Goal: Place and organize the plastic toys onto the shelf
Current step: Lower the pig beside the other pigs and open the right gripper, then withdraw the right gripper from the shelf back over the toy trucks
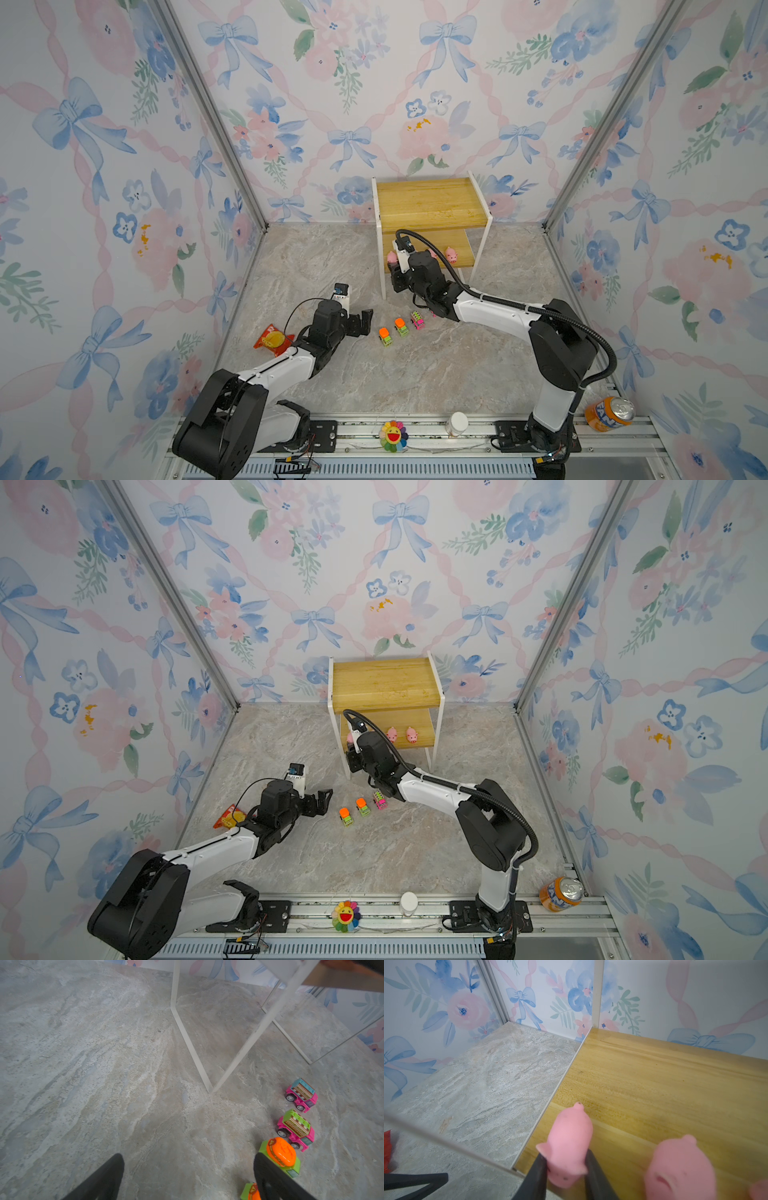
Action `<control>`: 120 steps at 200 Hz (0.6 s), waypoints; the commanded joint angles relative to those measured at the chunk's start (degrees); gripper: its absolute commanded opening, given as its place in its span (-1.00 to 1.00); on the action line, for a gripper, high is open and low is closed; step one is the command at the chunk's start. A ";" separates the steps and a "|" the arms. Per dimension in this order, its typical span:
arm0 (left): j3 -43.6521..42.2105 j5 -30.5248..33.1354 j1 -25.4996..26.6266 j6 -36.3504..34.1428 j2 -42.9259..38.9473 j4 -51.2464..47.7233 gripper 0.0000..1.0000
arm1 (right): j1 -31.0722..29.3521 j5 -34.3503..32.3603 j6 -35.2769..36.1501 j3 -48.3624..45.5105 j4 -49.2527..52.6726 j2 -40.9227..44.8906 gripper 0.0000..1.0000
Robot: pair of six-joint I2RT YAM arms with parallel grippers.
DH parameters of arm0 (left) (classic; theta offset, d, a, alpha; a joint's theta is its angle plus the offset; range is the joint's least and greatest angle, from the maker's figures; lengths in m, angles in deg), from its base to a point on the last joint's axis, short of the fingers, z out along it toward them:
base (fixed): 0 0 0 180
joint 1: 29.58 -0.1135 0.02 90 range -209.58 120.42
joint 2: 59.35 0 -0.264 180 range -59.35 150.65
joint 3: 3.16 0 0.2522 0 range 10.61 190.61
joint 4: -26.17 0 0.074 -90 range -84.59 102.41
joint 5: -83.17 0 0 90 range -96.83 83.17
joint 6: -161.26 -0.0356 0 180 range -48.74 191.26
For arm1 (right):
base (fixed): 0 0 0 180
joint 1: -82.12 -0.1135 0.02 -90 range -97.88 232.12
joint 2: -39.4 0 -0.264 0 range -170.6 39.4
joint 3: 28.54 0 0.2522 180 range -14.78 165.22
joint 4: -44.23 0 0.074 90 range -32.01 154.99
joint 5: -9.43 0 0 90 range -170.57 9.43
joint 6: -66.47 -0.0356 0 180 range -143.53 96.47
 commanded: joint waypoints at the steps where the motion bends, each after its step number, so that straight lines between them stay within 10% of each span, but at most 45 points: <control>1: 1.29 0.27 -0.29 -1.48 0.91 -0.81 0.96 | 0.81 -0.27 0.41 1.50 -0.44 -1.35 -0.34; 120: 1.29 0.31 -0.39 -1.31 1.21 -0.81 0.96 | 0.40 -0.91 1.69 -1.43 -0.02 2.13 -0.03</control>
